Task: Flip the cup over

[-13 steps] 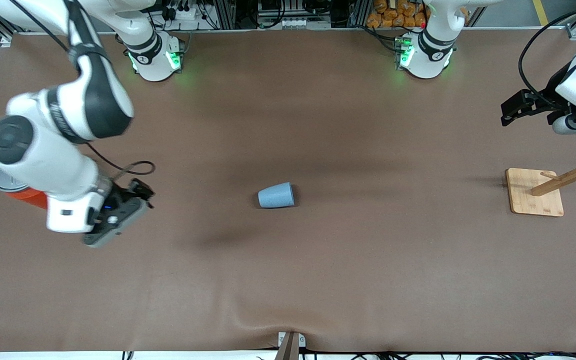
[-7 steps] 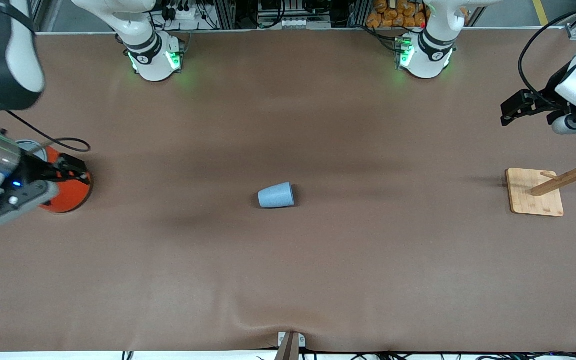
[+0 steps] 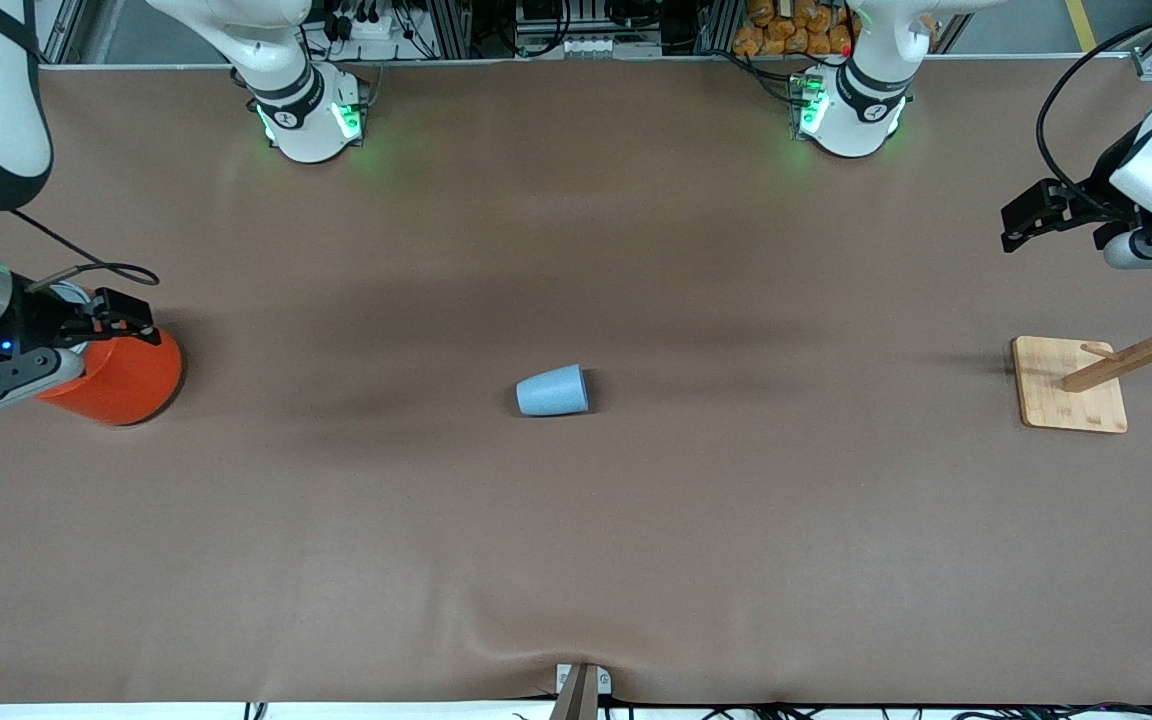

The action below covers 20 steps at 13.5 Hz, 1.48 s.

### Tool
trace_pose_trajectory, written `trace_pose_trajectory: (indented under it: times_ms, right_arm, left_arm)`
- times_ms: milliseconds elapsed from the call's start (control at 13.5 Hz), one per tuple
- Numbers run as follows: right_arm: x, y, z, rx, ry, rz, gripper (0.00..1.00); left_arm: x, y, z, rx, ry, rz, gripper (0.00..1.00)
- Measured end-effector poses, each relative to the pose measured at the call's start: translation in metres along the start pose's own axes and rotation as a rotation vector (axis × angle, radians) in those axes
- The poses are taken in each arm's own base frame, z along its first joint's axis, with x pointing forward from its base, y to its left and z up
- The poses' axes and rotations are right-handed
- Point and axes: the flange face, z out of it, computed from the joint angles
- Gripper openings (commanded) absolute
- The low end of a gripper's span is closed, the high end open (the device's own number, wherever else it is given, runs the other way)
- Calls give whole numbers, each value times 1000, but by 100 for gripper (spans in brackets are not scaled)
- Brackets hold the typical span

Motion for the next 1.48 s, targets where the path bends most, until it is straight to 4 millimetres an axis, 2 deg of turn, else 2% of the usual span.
trace_pose_trajectory:
  times_ms: [371,594,965,1484]
  right_arm:
    - [-17,-15,4,39,-9,67,100]
    - [-27,-14,6,59,-10,90,100]
    - [-24,-28,6,58,-11,93,100]
    - [-23,-27,3,55,7,94,100]
  left_arm:
    - [0,0,0,0,0,0,100]
    - [0,0,0,0,0,0,100]
    - [0,0,0,0,0,-1,100]
    - [0,0,-3,-1,7,-1,100]
